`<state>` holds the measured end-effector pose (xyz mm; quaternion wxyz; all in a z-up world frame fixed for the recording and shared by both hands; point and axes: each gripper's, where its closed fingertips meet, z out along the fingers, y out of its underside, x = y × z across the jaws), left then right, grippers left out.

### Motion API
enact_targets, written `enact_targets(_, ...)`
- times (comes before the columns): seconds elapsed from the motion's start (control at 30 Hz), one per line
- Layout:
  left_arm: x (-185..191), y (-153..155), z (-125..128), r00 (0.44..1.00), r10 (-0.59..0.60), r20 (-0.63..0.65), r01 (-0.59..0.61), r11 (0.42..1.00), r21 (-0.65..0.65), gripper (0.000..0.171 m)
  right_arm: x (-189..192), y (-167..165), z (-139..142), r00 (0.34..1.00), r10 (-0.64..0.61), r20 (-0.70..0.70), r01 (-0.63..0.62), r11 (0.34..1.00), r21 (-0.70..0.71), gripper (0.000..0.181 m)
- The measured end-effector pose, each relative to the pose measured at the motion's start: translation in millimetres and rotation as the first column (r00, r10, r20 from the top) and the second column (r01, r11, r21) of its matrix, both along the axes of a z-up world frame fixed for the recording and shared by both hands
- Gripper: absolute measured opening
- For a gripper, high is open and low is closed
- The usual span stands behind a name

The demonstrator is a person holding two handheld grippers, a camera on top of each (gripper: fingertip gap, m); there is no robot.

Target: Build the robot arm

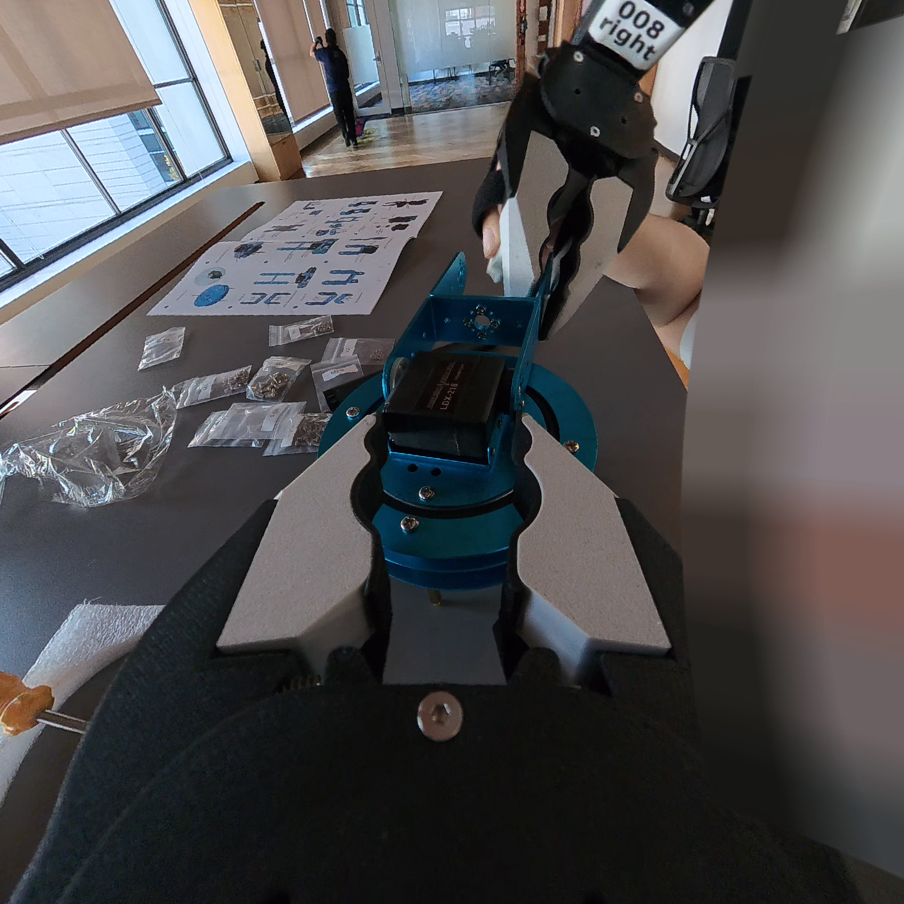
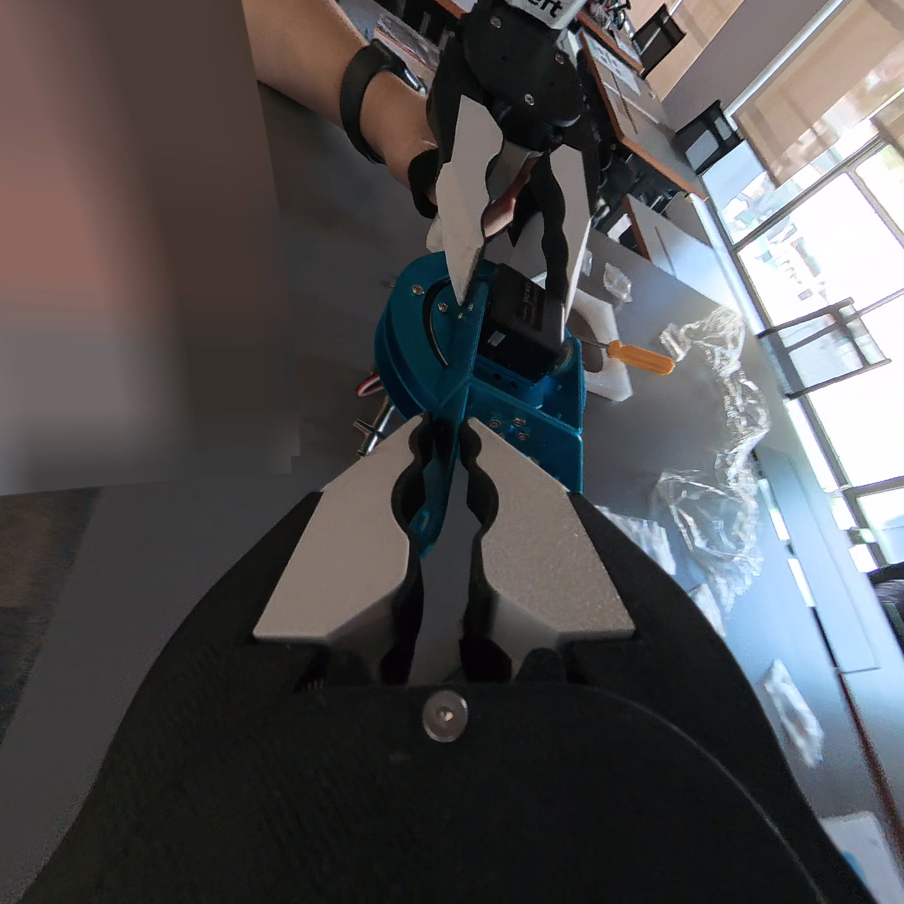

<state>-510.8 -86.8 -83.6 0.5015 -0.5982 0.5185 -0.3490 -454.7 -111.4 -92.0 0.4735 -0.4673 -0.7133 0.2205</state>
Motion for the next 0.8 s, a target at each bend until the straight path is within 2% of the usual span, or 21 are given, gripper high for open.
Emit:
enact_targets(0.2,0,0,0,1.000,0.002,-0.001,-0.002,1.000,0.005,0.051,-1,-6,8,1.000,0.007,-0.009,-0.005,0.974,0.227,0.025)
enact_targets(0.33,0,0,0,1.000,0.004,0.000,-0.004,1.000,0.003,0.051,-2,-6,10,1.000,-0.015,-0.002,0.014,0.854,0.520,0.027)
enact_targets(0.4,0,0,0,1.000,0.004,0.002,-0.004,1.000,0.001,0.051,-3,-7,9,1.000,-0.013,0.008,0.005,0.788,0.616,0.036)
enact_targets(0.47,0,0,0,1.000,0.008,0.001,-0.008,1.000,0.001,0.051,-6,-10,9,1.000,0.008,-0.007,-0.001,0.758,0.652,0.048)
enact_targets(0.6,0,0,0,1.000,0.012,0.005,-0.012,1.000,-0.002,0.051,-7,-19,17,0.998,0.054,-0.040,-0.007,0.685,0.729,0.049)
enact_targets(0.7,0,0,0,1.000,0.013,0.011,-0.013,1.000,-0.005,0.051,-7,-22,13,0.997,0.073,-0.018,-0.037,0.689,0.724,0.048)
enact_targets(0.8,0,0,0,1.000,0.011,0.019,-0.011,1.000,-0.010,0.051,-3,-12,7,0.999,0.040,0.015,-0.039,0.707,0.706,0.048)
